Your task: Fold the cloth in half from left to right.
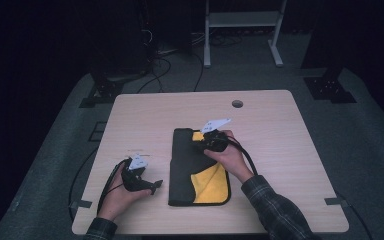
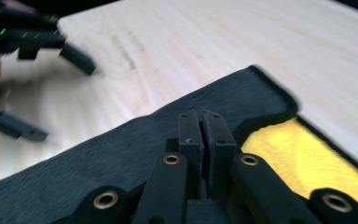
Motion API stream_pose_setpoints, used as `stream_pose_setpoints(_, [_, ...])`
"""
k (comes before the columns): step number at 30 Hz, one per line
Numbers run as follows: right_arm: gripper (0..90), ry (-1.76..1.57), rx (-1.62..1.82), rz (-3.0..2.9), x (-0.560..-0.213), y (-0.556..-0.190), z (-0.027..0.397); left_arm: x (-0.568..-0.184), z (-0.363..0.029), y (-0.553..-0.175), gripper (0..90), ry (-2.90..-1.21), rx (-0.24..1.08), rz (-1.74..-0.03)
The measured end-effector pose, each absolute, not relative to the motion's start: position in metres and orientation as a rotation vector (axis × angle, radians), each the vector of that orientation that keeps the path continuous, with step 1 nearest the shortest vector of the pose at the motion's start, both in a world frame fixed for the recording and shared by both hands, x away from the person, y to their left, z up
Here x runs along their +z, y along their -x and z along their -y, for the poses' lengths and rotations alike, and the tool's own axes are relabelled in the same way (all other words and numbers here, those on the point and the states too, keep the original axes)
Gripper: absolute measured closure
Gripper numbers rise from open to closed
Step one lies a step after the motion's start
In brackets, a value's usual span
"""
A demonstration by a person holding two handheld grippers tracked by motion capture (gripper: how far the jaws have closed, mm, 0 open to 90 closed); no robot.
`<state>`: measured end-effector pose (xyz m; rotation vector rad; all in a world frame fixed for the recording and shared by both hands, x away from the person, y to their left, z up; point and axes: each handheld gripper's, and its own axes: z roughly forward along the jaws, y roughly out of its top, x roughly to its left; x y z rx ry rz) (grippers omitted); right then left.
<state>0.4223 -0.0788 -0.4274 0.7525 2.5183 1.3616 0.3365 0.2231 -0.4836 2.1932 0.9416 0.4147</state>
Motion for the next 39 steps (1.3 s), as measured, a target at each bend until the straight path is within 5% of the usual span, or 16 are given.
stream_pose_setpoints(26, [87.0,-1.050,1.156,-2.287,-0.423,-0.499,0.148,-0.484,-0.223,-0.337,0.0,-2.190,0.417,-0.941])
stream_pose_setpoints(39, [86.1,-1.091,0.974,-2.303,-0.457,-0.517,0.152,-0.484,-0.223,-0.336,0.0,-2.190,0.416,-0.941])
